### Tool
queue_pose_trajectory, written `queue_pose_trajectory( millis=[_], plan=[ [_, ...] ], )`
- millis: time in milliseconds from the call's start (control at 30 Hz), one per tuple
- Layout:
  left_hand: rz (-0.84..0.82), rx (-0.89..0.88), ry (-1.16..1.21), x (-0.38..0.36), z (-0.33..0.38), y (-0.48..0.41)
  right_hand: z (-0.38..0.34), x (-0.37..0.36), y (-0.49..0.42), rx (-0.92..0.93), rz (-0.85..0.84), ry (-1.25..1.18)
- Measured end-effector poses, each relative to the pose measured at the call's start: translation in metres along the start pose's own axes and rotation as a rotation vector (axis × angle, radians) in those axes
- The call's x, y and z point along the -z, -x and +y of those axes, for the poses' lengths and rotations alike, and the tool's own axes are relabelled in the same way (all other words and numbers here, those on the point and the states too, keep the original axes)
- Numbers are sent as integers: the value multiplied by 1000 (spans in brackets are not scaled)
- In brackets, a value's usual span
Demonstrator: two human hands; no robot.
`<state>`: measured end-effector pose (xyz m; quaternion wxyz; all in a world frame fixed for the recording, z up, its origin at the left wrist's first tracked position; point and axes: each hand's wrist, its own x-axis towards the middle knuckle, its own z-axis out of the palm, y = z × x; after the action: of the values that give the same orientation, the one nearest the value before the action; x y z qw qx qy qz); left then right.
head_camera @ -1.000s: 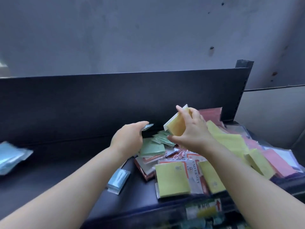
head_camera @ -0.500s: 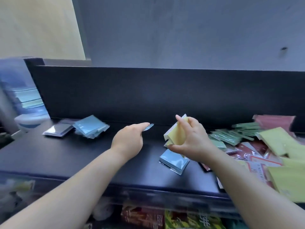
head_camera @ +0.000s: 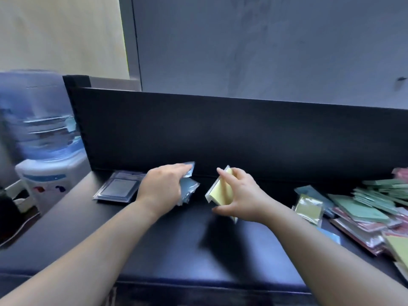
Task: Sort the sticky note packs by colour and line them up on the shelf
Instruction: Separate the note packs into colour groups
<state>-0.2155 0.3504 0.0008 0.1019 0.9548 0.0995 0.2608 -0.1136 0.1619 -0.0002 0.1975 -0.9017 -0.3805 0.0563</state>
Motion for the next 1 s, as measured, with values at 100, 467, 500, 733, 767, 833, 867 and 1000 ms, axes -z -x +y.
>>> queue_pose_trajectory(
  millis=[100, 467, 500, 733, 767, 833, 867, 1000],
  plan=[
    [-75, -24, -21, -2, -27, -5, -14, -12, -16, -58, -47, 68],
    [-495, -152, -203, -16, -49, -13, -6, -27, -45, -214, -203, 143],
    [-516, -163, -225, -16, -49, -13, -6, -28, -45, -218, -217, 148],
    [-501, -159, -249, -21, -26, -14, -1, -25, -26, -197, -144, 135],
    [-493, -165, -243, -21, -17, -14, 1, -22, -19, -190, -119, 122],
    [-453, -196, -206, -23, 5, -15, 6, -13, -4, -176, -71, 108],
    [-426, -220, -184, -25, 18, -15, 10, -7, 5, -172, -48, 108],
    [-355, -305, -118, -35, 75, -16, 37, 20, 48, -179, 22, 129]
  ],
)
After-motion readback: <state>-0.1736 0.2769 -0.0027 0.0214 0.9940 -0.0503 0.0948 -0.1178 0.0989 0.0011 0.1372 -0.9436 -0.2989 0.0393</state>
